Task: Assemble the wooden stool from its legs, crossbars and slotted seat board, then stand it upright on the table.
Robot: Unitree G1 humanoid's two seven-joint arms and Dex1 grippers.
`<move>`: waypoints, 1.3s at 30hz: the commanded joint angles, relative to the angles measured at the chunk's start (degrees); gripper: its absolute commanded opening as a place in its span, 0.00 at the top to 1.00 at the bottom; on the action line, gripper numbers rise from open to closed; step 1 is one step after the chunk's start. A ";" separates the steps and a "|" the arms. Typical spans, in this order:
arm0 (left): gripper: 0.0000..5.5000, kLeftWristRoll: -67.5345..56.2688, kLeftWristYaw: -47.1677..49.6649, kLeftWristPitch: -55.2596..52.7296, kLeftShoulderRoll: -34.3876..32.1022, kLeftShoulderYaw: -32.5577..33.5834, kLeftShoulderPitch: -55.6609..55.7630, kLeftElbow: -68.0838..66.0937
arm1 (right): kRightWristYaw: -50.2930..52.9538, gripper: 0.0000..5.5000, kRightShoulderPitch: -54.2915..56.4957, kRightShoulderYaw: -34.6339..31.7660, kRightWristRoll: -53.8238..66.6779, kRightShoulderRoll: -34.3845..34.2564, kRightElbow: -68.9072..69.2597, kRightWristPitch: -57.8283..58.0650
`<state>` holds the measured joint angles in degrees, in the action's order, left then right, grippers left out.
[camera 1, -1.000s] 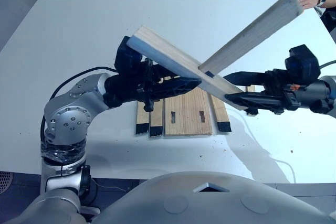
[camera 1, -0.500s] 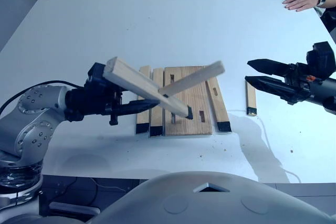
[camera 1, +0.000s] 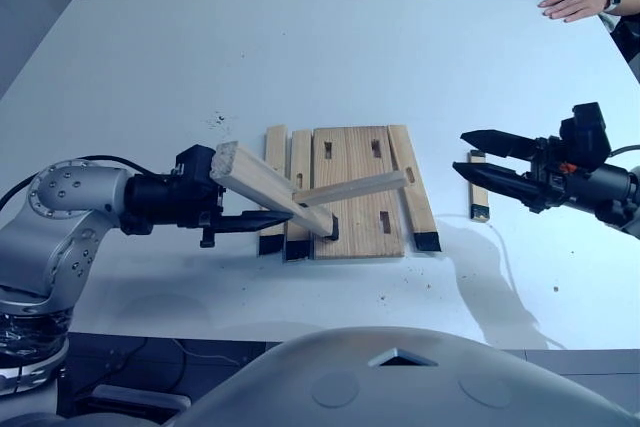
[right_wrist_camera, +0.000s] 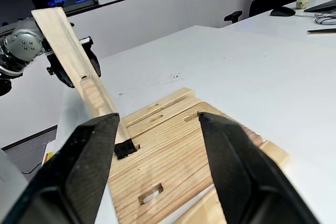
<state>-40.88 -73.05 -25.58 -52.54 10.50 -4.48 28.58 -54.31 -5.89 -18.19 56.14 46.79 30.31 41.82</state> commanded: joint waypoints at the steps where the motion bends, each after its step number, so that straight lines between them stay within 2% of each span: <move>1: 0.63 2.08 -0.79 1.00 -1.40 -0.64 0.72 -1.67 | 0.48 0.49 -0.41 0.37 -0.85 -0.47 0.99 -1.02; 10: 0.63 7.04 -0.13 4.76 -1.33 -5.25 1.62 -4.42 | 0.81 0.49 -0.84 1.58 -2.07 -0.75 1.85 -1.69; 15: 0.63 11.92 0.13 7.20 -2.22 -11.00 2.03 -4.42 | 1.01 0.49 -1.26 2.06 -2.33 -0.89 2.35 -1.77; 22: 0.63 13.77 3.77 1.43 -3.14 -17.75 5.87 -5.27 | 1.67 0.49 -2.07 2.82 -2.70 -1.60 3.04 -1.83; 27: 0.63 8.90 6.54 -7.06 -2.62 -19.14 10.56 -6.60 | 2.59 0.49 -3.24 3.49 -3.14 -2.58 4.02 -2.24; 39: 0.63 16.97 5.57 -4.95 -8.99 -25.49 16.17 -5.24 | 5.29 0.49 -6.27 4.01 -3.64 -4.79 5.75 -3.55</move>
<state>-33.39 -67.31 -27.88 -56.22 -10.38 14.39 25.08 -50.00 -10.97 -13.96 53.34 42.70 35.05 38.95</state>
